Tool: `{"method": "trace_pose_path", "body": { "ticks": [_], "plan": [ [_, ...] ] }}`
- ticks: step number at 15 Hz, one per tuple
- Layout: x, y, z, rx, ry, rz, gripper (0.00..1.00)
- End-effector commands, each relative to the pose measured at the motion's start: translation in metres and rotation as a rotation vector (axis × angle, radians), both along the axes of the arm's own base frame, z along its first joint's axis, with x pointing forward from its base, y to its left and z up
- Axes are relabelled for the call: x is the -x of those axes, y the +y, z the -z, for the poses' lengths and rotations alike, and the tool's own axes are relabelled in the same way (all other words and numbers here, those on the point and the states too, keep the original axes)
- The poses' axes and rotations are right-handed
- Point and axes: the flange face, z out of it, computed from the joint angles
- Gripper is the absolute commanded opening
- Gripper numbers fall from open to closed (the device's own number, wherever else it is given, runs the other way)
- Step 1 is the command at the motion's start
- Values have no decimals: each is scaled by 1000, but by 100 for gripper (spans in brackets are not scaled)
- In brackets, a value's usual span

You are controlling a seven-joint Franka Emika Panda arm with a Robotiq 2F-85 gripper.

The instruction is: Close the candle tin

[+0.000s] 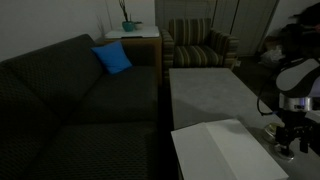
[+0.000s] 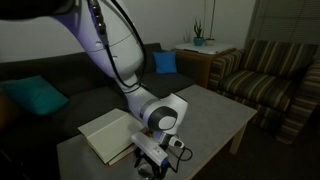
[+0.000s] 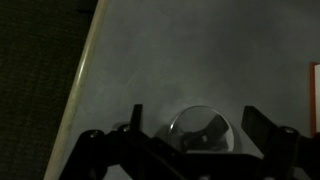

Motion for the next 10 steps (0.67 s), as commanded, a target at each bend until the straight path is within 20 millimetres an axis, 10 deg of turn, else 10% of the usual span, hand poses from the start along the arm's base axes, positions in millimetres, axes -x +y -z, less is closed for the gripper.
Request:
{"method": "trace_pose_path", "body": {
  "ticks": [1,10],
  "plan": [
    [-1,0,-1,0,-1,-12,100],
    [-6,3,-2,26,-23,-32,100]
  ]
}}
